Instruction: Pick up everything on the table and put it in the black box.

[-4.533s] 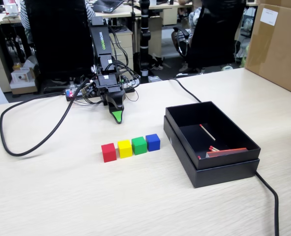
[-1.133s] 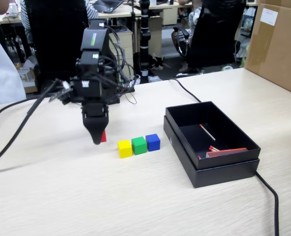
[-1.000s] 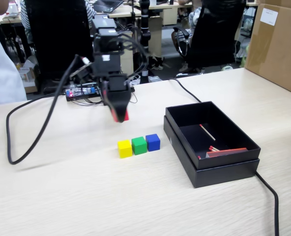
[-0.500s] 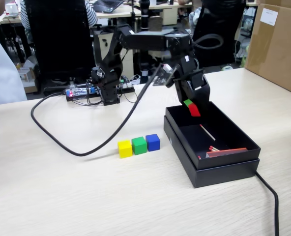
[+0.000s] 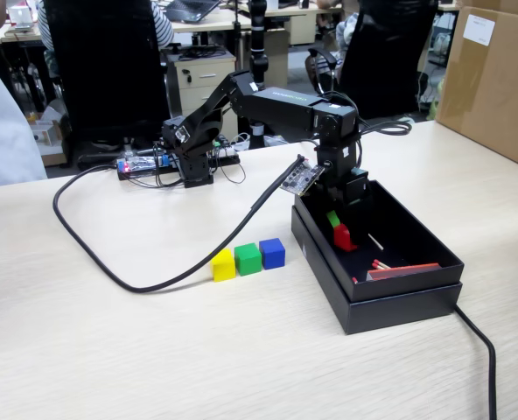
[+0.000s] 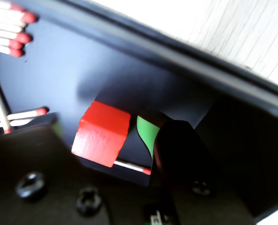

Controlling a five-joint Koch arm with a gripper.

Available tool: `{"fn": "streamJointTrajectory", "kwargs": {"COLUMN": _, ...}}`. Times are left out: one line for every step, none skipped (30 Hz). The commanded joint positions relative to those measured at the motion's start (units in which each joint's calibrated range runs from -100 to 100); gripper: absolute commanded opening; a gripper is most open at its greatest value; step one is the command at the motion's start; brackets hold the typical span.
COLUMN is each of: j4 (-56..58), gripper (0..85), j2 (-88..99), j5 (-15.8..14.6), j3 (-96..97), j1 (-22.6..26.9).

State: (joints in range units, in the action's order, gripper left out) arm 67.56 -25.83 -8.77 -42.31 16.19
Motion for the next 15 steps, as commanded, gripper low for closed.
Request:
{"fn": "streamJointTrajectory", "kwargs": {"j4": 0.5, "gripper": 39.6, "j2": 5.2, "j5": 0.1, "j3": -2.0, "j1": -0.2}}
{"fn": "streamJointTrajectory", "kwargs": {"j4": 0.5, "gripper": 39.6, "j2": 7.3, "j5": 0.0, "j3": -2.1, "j1": -0.4}}
{"fn": "streamJointTrajectory", "kwargs": {"j4": 0.5, "gripper": 39.6, "j2": 9.6, "j5": -0.1, "j3": -2.2, "j1": -0.7}}
{"fn": "streamJointTrajectory", "kwargs": {"j4": 0.5, "gripper": 39.5, "j2": 12.3, "j5": -0.1, "j3": -2.1, "j1": -0.9}}
{"fn": "streamJointTrajectory", "kwargs": {"j4": 0.5, "gripper": 39.5, "j2": 15.1, "j5": -0.1, "j3": -2.1, "j1": -1.2}}
{"fn": "streamJointTrajectory", "kwargs": {"j4": 0.5, "gripper": 39.5, "j2": 21.6, "j5": 0.0, "j3": -1.8, "j1": -2.0}}
{"fn": "streamJointTrajectory", "kwargs": {"j4": 0.5, "gripper": 39.5, "j2": 25.0, "j5": 0.0, "j3": -1.6, "j1": -2.3}}
{"fn": "streamJointTrajectory", "kwargs": {"j4": 0.5, "gripper": 39.5, "j2": 28.3, "j5": 0.0, "j3": -1.2, "j1": -2.8}}
{"fn": "streamJointTrajectory", "kwargs": {"j4": 0.5, "gripper": 39.5, "j2": 31.4, "j5": 0.2, "j3": -0.5, "j1": -3.3}}
{"fn": "streamJointTrajectory", "kwargs": {"j4": 0.5, "gripper": 39.5, "j2": 34.3, "j5": 0.3, "j3": 0.3, "j1": -3.9}}
{"fn": "streamJointTrajectory", "kwargs": {"j4": 0.5, "gripper": 39.5, "j2": 37.1, "j5": 0.4, "j3": 1.5, "j1": -4.4}}
{"fn": "streamJointTrajectory", "kwargs": {"j4": 0.5, "gripper": 39.5, "j2": 40.3, "j5": 0.5, "j3": 3.2, "j1": -5.1}}
{"fn": "streamJointTrajectory", "kwargs": {"j4": 0.4, "gripper": 39.5, "j2": 43.4, "j5": 0.5, "j3": 5.2, "j1": -5.8}}
{"fn": "streamJointTrajectory", "kwargs": {"j4": 0.4, "gripper": 39.5, "j2": 46.5, "j5": 0.6, "j3": 7.3, "j1": -6.6}}
{"fn": "streamJointTrajectory", "kwargs": {"j4": 0.4, "gripper": 41.0, "j2": 49.5, "j5": 0.8, "j3": 9.8, "j1": -7.4}}
